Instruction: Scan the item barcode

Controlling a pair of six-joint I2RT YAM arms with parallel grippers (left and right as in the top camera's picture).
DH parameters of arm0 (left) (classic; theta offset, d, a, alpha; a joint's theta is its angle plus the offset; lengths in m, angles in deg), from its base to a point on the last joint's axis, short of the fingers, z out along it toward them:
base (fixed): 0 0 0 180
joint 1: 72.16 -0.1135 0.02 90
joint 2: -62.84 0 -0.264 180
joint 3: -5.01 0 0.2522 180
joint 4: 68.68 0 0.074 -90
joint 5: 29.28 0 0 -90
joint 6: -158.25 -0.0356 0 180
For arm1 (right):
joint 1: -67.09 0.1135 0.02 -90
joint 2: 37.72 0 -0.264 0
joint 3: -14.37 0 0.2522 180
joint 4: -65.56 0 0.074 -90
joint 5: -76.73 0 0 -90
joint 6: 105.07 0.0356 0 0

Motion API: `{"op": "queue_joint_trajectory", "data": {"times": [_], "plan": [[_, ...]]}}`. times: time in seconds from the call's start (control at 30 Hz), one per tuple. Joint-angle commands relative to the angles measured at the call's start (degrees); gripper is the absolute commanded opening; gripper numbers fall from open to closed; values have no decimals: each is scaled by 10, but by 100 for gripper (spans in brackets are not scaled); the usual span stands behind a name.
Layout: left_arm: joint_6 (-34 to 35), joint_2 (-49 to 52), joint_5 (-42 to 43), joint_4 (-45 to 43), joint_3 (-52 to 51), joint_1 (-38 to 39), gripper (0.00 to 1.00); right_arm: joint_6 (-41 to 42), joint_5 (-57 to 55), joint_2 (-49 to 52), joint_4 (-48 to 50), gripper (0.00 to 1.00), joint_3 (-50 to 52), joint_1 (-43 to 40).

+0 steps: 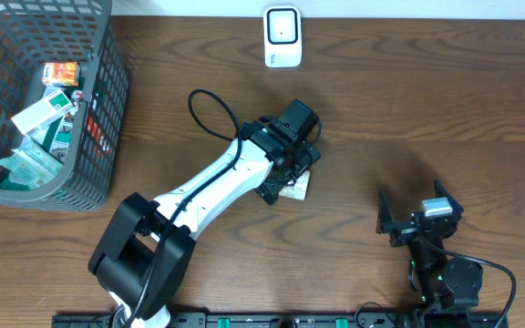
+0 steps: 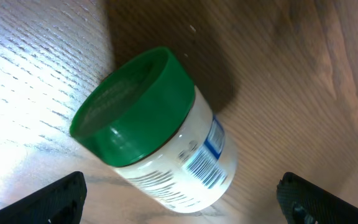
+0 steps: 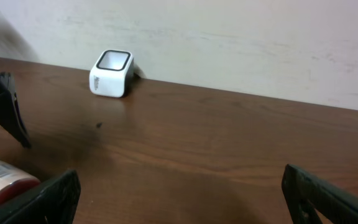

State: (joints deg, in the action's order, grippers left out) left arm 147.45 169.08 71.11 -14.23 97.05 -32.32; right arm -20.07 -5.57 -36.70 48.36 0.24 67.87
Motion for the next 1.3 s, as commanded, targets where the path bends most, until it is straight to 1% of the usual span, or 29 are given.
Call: {"op": "queue_joint_trajectory", "data": {"times": [0.0, 0.33, 0.43, 0.5, 0.57, 0.63, 0.67, 0.7, 0.73, 0.87, 1.0, 1.17, 1.23, 1.27], "plan": [[22, 13, -7, 3, -5, -1, 98, 2, -2, -2, -2, 99, 0, 2], [25, 60, -10, 2, -5, 2, 98, 2, -1, -2, -2, 99, 0, 2], [17, 65, -10, 3, -5, 2, 96, 2, -2, -2, -2, 99, 0, 2], [-19, 65, -10, 3, -5, 1, 92, 2, -2, -2, -2, 99, 0, 2], [-63, 65, -11, 2, -5, 0, 91, 2, -1, -2, -2, 99, 0, 2], [-125, 65, -10, 1, -5, 0, 91, 2, -2, -2, -2, 99, 0, 2], [-163, 65, -10, 2, -5, 0, 91, 2, -2, -2, -2, 99, 0, 2], [-238, 65, -9, 2, -5, 0, 90, 2, -1, -2, -2, 99, 0, 2], [-284, 65, -9, 2, -5, 0, 90, 2, -1, -2, -2, 99, 0, 2], [-414, 65, -9, 1, -5, 0, 91, 2, -2, -2, -2, 99, 0, 2], [-452, 65, -10, 1, -5, 0, 90, 2, -1, -2, -2, 99, 0, 2], [-462, 65, -10, -2, -5, 0, 91, 2, -2, -2, -2, 99, 0, 2], [-466, 65, -10, -5, -4, 0, 99, 2, -2, -2, -2, 99, 0, 2], [-467, 64, -10, -5, -1, -1, 100, 2, -2, -2, -2, 99, 0, 2]]}}
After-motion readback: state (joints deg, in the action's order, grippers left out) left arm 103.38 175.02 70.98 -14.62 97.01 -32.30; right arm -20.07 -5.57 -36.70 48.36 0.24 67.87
